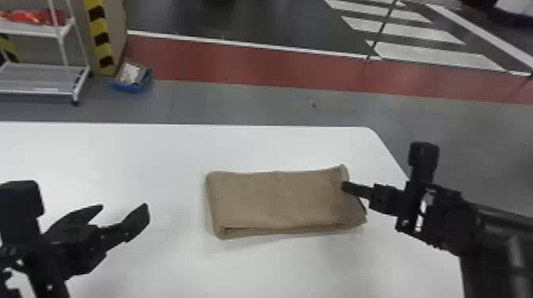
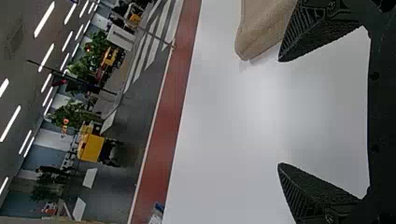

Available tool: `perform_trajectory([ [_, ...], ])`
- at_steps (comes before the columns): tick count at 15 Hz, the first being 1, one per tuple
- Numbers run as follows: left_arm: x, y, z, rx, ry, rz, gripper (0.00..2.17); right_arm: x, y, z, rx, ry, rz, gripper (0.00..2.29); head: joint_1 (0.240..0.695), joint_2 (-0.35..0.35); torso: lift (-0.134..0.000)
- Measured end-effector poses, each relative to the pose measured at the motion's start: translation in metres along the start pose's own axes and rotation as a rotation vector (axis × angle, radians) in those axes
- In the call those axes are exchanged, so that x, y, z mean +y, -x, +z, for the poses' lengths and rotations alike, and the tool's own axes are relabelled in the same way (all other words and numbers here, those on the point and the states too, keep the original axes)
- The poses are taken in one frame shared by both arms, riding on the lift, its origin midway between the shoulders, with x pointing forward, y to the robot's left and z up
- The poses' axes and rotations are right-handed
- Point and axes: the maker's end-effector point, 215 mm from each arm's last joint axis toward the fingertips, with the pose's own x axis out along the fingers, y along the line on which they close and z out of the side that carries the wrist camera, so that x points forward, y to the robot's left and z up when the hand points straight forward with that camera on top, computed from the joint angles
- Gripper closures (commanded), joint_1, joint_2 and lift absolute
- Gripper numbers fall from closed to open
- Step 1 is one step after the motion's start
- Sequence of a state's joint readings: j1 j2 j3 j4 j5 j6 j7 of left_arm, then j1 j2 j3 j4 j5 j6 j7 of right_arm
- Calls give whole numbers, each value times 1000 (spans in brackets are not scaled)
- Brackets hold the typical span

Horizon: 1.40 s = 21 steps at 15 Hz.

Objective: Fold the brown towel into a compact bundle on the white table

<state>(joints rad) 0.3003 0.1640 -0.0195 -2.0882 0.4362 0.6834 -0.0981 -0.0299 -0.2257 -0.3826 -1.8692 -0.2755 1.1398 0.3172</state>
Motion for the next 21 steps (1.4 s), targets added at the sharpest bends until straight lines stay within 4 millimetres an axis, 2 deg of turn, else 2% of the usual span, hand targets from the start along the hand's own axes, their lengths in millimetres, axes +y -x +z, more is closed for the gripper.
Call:
perform_trajectory([
  [2,0,-1,0,1,0,-2,83,-2,2,0,-31,7,-9,43,695,-253,-124],
  [5,-5,-5,-4,10,-1,-9,83,-8,27,18,-159,20,-33,46,695,-268,-124],
  [9,-27,-14,-13,28,-9,-42,83,-44,59,27,-283,30,-93,49,695,-342,-124],
  [14,-60,-29,-17,47,-8,-77,151,-83,98,19,-422,47,-169,49,695,-350,-124],
  [17,-87,-29,-21,60,40,-129,269,-92,103,10,-453,59,-177,63,695,-350,-124],
  [21,-122,-38,-47,102,16,-147,333,-96,100,3,-453,56,-167,66,695,-350,-124],
])
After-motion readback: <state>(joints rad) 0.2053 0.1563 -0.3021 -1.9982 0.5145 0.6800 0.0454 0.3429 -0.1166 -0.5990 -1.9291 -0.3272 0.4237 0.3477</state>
